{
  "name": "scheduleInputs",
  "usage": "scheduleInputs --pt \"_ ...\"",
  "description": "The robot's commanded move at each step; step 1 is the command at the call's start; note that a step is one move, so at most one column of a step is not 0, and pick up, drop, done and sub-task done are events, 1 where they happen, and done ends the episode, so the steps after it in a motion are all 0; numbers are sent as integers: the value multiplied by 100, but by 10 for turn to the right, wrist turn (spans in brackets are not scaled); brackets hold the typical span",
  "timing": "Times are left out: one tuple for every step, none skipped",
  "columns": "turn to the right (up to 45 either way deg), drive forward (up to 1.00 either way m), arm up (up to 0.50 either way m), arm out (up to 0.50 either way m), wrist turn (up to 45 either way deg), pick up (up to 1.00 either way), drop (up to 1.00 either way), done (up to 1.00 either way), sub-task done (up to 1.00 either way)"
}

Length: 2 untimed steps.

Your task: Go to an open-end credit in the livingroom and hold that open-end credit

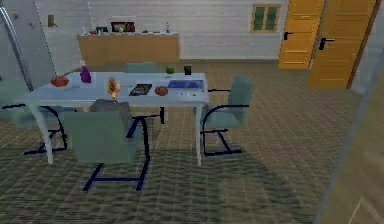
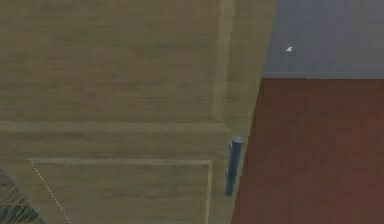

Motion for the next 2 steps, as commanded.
scheduleInputs --pt "150 0 0 0 0 0 0 0 0" --pt "0 100 0 0 0 0 0 0 0"
